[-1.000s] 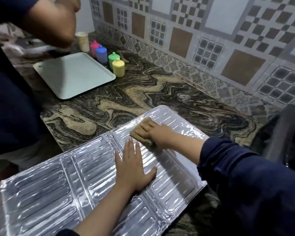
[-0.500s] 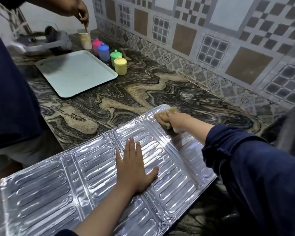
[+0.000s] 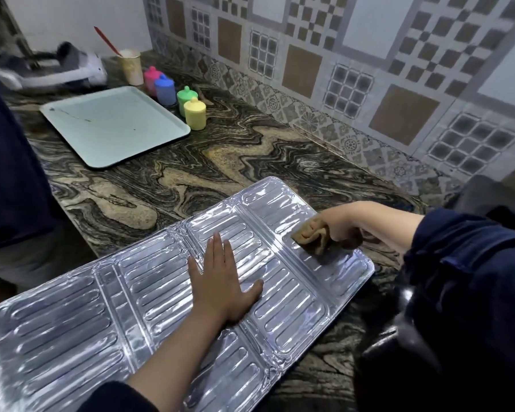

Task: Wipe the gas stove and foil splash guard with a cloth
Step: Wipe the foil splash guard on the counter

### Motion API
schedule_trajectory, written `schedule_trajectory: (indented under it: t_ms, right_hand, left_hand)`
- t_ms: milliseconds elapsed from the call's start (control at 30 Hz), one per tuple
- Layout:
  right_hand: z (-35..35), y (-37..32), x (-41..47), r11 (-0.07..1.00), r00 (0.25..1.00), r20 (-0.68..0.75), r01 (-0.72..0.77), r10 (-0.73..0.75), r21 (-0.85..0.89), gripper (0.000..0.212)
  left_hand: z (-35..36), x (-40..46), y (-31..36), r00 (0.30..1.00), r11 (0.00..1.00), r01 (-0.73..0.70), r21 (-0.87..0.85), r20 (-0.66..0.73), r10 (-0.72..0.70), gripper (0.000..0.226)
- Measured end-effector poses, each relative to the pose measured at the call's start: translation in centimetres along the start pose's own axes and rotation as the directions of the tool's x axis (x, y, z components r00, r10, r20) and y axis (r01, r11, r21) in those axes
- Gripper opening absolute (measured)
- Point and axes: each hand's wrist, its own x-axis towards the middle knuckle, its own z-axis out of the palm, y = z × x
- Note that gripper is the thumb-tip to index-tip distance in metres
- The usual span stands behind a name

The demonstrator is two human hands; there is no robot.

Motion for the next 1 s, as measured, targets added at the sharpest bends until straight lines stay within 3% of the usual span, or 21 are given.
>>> schedule_trajectory:
  t_ms: [167,333,467,533,633,733,833,933,1000]
  right_hand:
    - [1.1,1.0,-1.6,0.995,0.991,0.092,-0.102,0.101,-0.003,0.05]
    - [1.8,1.2,-2.4,0.988,0.945,0.296,-0.155,0.14,0.027,0.058]
    - [2.2,0.0,-3.3,0.976,0.862,0.458,-0.185,0.217,-0.114,0.055]
    - [2.1,-0.1,-3.3,0.955,0.837,0.463,-0.231,0.291,-0.185,0.046]
    - [1.9,-0.3,-3.8,0.927,0.847,0.396,-0.266,0.355,-0.263,0.041]
    - [0.6,-0.8,-5.3,0.977,0.942,0.257,-0.213,0.213,-0.028,0.039]
    - [-0.5,-1.9,-5.8,0.984,0.99,-0.011,-0.141,0.144,0.108,0.039]
    - [0.1,-3.4,-4.5,0.991,0.962,-0.259,-0.055,0.086,0.124,0.044]
    - [1.6,-4.0,-3.1,0.997,0.977,-0.21,-0.02,0.037,0.079,0.047]
  left_hand:
    - [-0.1,0.0,0.0,1.0,1.0,0.001,0.006,0.001,-0.001,0.113]
    - [-0.2,-0.1,0.1,1.0,1.0,0.001,-0.007,-0.002,-0.001,0.114]
    - [-0.3,-0.2,0.1,1.0,1.0,0.001,-0.003,-0.001,-0.001,0.115]
    - [-0.2,-0.1,0.1,1.0,1.0,0.004,-0.007,-0.004,-0.004,0.115]
    - [-0.1,-0.2,0.0,1.0,1.0,-0.003,-0.018,-0.025,0.003,0.11]
    - [-0.3,-0.2,0.1,1.0,1.0,-0.002,-0.029,-0.031,0.001,0.107]
    - [-0.6,0.2,0.6,0.999,0.999,0.027,-0.038,-0.018,-0.027,0.105]
    - [-0.7,1.2,1.2,0.998,0.995,0.064,-0.072,-0.018,-0.066,0.105]
    - [-0.7,1.9,1.4,0.996,0.993,0.08,-0.084,-0.023,-0.082,0.105]
